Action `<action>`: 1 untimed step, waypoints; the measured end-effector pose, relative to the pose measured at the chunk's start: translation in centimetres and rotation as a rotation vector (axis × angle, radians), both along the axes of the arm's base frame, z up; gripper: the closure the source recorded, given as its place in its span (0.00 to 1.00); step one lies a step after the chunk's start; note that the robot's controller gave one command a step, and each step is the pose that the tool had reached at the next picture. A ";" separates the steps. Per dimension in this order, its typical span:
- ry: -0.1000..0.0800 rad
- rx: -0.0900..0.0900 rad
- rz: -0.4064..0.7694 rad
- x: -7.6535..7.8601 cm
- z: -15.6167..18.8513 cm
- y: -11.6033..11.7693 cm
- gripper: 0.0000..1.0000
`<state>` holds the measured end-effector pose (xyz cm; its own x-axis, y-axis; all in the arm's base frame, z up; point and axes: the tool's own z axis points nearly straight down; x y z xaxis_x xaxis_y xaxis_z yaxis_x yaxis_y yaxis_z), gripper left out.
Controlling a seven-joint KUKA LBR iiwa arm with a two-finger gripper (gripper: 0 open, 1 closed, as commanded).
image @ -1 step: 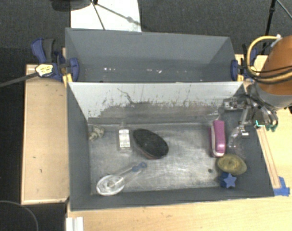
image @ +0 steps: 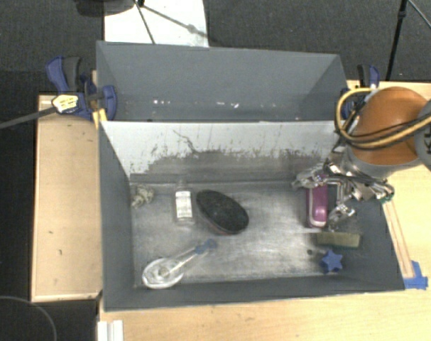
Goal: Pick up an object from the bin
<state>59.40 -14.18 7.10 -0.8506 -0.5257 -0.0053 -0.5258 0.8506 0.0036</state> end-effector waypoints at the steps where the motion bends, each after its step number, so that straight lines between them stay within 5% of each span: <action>1: -0.002 0.008 0.484 -0.2 3.0 0.3 0.00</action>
Offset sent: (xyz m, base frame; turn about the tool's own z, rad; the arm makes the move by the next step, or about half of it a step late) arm -0.0031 -0.0052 0.0290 -0.4850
